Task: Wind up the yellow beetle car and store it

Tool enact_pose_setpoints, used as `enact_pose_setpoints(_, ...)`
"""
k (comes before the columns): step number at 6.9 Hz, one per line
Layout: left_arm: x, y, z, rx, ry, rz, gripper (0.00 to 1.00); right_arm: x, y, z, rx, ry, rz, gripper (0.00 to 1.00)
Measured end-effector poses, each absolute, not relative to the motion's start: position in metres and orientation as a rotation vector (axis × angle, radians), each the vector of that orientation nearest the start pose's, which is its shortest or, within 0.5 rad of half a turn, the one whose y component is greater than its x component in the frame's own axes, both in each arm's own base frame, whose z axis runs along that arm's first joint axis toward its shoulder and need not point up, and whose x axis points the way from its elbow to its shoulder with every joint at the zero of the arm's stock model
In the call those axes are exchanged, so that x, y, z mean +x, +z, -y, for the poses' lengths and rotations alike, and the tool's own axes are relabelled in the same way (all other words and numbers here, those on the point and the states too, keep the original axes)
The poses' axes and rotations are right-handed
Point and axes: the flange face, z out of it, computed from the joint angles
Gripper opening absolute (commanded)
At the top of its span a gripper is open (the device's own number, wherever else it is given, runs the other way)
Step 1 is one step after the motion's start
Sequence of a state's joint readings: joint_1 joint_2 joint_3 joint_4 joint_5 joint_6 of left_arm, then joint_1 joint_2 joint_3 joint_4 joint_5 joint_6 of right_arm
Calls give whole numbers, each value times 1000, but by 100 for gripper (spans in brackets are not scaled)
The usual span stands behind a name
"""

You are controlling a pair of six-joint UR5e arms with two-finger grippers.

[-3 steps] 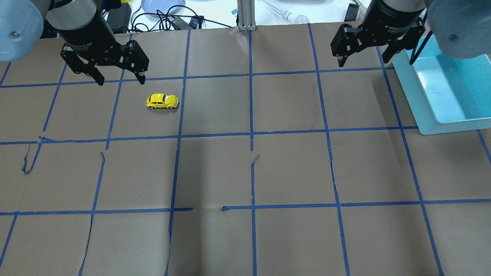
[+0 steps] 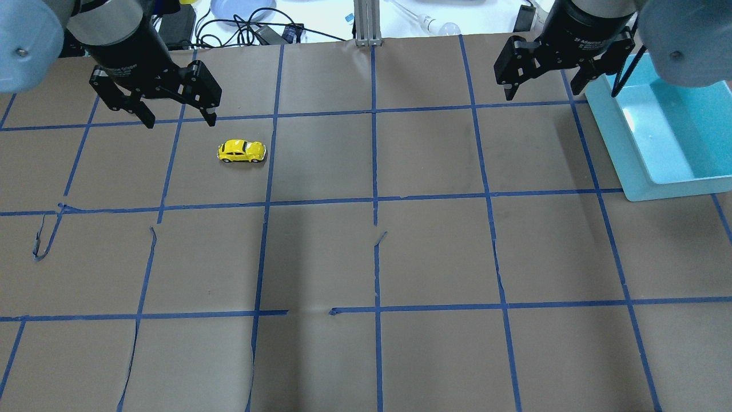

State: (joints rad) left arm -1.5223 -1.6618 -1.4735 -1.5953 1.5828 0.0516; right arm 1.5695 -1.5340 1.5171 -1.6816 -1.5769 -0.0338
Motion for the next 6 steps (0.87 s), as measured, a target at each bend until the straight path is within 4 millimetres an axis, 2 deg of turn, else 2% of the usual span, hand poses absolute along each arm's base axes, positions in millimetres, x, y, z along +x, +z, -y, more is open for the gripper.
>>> enact_pose_setpoints(6,-103,471,535,7,74,-3126,100,133,514,517,-54,-221,-3140,100)
